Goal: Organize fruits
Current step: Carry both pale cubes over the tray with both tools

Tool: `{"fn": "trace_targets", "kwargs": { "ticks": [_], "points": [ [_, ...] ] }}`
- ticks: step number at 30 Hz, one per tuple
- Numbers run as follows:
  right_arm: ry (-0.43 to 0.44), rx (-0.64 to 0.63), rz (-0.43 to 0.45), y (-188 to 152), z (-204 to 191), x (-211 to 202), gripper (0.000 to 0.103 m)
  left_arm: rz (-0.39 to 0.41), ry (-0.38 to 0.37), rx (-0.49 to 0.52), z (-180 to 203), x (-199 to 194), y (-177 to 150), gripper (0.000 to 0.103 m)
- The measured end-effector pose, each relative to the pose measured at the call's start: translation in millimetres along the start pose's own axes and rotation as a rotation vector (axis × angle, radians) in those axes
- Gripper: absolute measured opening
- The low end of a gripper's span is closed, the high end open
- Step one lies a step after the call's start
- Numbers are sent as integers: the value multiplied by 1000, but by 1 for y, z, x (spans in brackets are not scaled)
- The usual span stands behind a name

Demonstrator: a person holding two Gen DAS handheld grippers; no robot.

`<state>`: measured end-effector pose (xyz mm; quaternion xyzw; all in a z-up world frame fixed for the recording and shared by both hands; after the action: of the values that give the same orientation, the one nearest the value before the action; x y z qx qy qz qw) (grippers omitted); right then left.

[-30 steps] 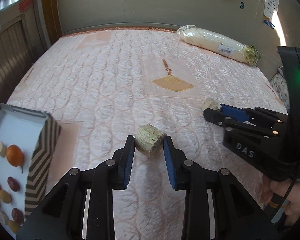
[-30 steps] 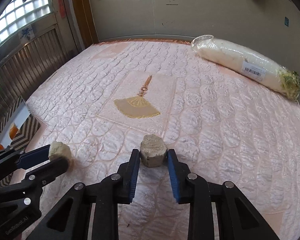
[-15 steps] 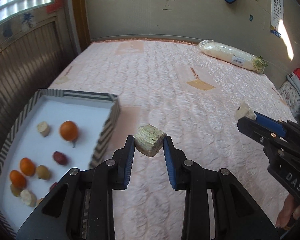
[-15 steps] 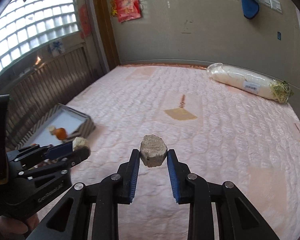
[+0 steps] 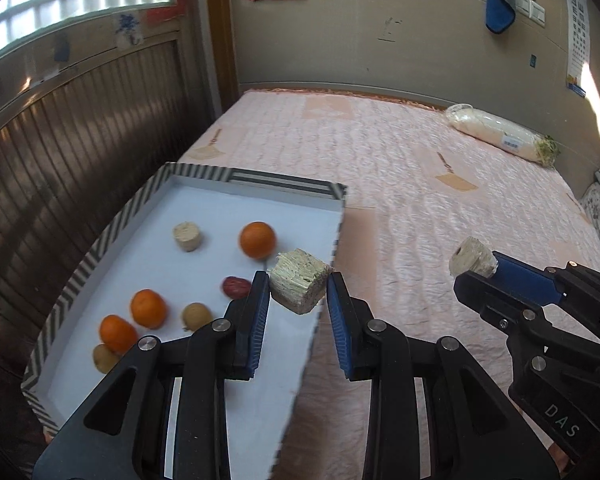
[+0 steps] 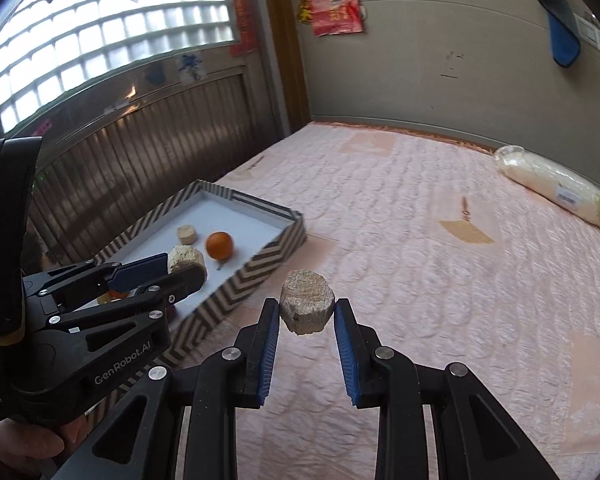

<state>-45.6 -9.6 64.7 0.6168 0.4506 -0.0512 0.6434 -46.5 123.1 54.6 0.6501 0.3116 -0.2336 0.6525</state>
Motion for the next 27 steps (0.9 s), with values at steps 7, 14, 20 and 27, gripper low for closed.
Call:
{"fn": "trace_targets", "kwargs": {
  "ticks": [7, 14, 20, 27],
  "points": [
    [32, -61, -16, 7, -37, 14, 27, -1, 35, -38, -32, -3, -5, 29],
    [65, -110, -37, 12, -64, 28, 27, -10, 57, -68, -58, 0, -11, 29],
    [83, -147, -60, 15, -85, 44, 27, -26, 76, -90, -77, 2, -17, 29],
    [98, -188, -100, 16, -102, 65, 27, -61, 78, -117, -97, 8, -26, 29]
  ]
}}
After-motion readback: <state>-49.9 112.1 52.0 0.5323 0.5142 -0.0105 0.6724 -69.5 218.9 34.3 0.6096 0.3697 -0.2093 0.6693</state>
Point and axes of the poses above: each gripper's, at about its wrist camera, not at the fingertips, and x roughly the way its jaws point, z to its right, y to its top, the point moved 3 cm from there along x, roughly the way its jaws point
